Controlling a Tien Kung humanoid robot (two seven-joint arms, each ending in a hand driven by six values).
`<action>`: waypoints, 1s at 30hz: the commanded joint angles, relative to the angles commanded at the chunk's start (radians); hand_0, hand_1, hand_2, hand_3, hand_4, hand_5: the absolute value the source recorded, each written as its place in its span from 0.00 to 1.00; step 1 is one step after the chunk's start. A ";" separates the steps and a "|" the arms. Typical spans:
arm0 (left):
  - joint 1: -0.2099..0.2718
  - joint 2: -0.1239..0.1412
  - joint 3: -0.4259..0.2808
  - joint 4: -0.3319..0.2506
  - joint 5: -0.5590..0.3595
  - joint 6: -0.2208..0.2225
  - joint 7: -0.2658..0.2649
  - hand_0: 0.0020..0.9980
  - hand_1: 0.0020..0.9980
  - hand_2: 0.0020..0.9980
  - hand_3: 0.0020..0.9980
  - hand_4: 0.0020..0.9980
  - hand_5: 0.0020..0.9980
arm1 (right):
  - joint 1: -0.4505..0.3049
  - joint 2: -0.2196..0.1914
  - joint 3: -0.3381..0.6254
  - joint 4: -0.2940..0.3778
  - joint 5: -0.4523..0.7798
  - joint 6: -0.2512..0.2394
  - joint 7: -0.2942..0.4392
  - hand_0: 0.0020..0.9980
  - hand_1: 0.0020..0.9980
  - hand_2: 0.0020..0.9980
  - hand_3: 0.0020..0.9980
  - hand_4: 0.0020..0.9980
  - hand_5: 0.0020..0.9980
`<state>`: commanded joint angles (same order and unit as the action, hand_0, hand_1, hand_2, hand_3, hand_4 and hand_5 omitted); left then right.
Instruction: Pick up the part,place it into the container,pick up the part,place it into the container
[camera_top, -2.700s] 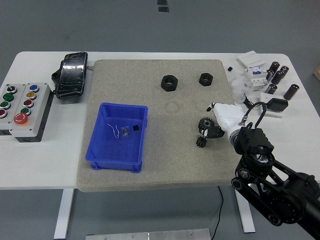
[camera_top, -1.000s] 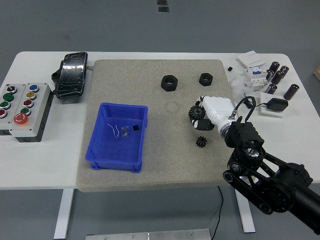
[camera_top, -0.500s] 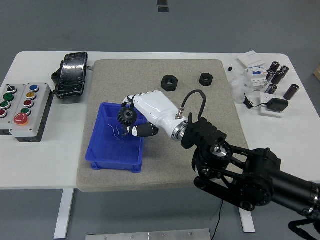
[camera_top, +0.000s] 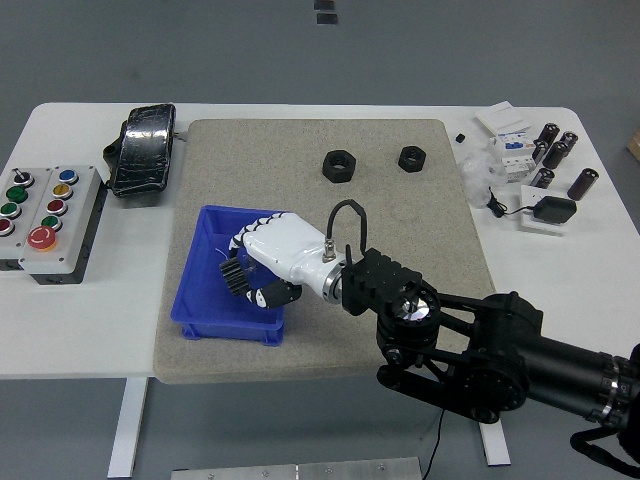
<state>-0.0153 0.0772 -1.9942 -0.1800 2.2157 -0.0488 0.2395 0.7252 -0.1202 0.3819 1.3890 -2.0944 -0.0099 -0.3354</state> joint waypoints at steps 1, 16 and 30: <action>0.000 0.000 0.000 0.000 0.000 0.000 0.000 0.67 0.68 0.66 0.65 0.70 0.34 | 0.000 0.000 0.000 0.000 -0.001 0.002 -0.001 0.77 0.86 0.86 0.71 0.64 0.22; 0.000 -0.001 0.002 0.000 -0.001 -0.002 0.001 0.67 0.68 0.66 0.65 0.71 0.34 | -0.009 0.005 0.016 -0.008 -0.013 0.032 -0.025 0.77 0.88 0.90 0.91 0.85 0.29; 0.005 -0.003 0.003 0.000 -0.005 0.000 0.000 0.67 0.68 0.66 0.65 0.70 0.34 | -0.130 -0.059 0.204 0.074 -0.062 -0.039 -0.061 0.76 0.86 0.89 0.92 0.89 0.33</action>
<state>-0.0099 0.0738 -1.9907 -0.1800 2.2102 -0.0490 0.2394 0.5952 -0.1791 0.5858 1.4629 -2.1565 -0.0491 -0.3961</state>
